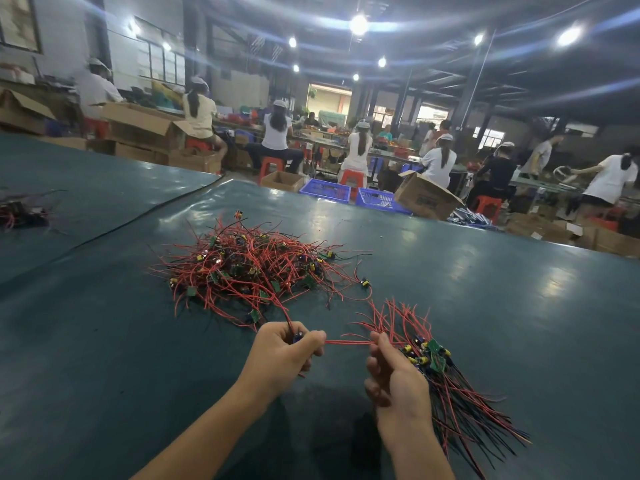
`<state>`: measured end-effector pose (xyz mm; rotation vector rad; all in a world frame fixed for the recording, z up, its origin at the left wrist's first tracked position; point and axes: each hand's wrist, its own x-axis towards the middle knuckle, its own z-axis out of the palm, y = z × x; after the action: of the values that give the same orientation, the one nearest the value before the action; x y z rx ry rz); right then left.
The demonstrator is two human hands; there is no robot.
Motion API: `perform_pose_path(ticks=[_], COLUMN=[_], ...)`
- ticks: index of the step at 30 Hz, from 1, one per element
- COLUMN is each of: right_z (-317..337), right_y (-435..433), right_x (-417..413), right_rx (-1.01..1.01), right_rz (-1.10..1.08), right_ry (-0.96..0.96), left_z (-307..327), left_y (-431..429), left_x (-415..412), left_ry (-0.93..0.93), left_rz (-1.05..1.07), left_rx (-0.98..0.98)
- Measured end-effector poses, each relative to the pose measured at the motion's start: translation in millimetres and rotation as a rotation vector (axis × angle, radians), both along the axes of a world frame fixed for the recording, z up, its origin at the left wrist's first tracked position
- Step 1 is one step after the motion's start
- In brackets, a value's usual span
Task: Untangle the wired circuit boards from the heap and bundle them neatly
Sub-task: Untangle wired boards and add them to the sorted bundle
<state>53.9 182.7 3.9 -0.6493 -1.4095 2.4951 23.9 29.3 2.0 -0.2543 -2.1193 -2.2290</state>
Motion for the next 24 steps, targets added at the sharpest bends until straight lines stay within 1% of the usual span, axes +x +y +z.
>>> perform_pose_path(ticks=[4, 7, 11, 14, 17, 19, 21, 24], right_z=[0.7, -0.8, -4.4, -7.7, -12.2, -14.3, -14.2, -9.9], right_y=[8.8, 10.4, 6.6, -4.1, -24.0, -34.0, -35.7, -24.9], right_x=[-0.5, -1.2, -2.8, -3.7, -0.6, 1.0, -0.1, -4.0], right_rx=[-0.028, -0.030, 0.013, 0.123, 0.313, 0.355, 0.312, 0.186], right_rz=[-0.080, -0.101, -0.136, -0.073, 0.088, 0.144, 0.109, 0.019], right_ry=[0.059, 0.093, 0.102, 0.088, 0.085, 0.088, 0.081, 0.038], left_z=[2.5, 3.1, 2.0, 1.3, 0.5, -0.5, -1.1, 0.4], left_y=[-0.3, -0.3, 1.4, 2.8, 4.8, 4.9, 4.1, 3.5], left_x=[1.6, 1.3, 2.3, 3.4, 4.8, 5.0, 4.2, 4.3], left_ry=[0.009, -0.009, -0.033, -0.016, 0.024, 0.054, 0.047, 0.023], left_rz=[-0.024, -0.030, -0.024, -0.014, -0.022, -0.037, -0.063, -0.103], left_rx=[-0.025, -0.033, -0.042, -0.041, -0.066, -0.106, -0.131, -0.162])
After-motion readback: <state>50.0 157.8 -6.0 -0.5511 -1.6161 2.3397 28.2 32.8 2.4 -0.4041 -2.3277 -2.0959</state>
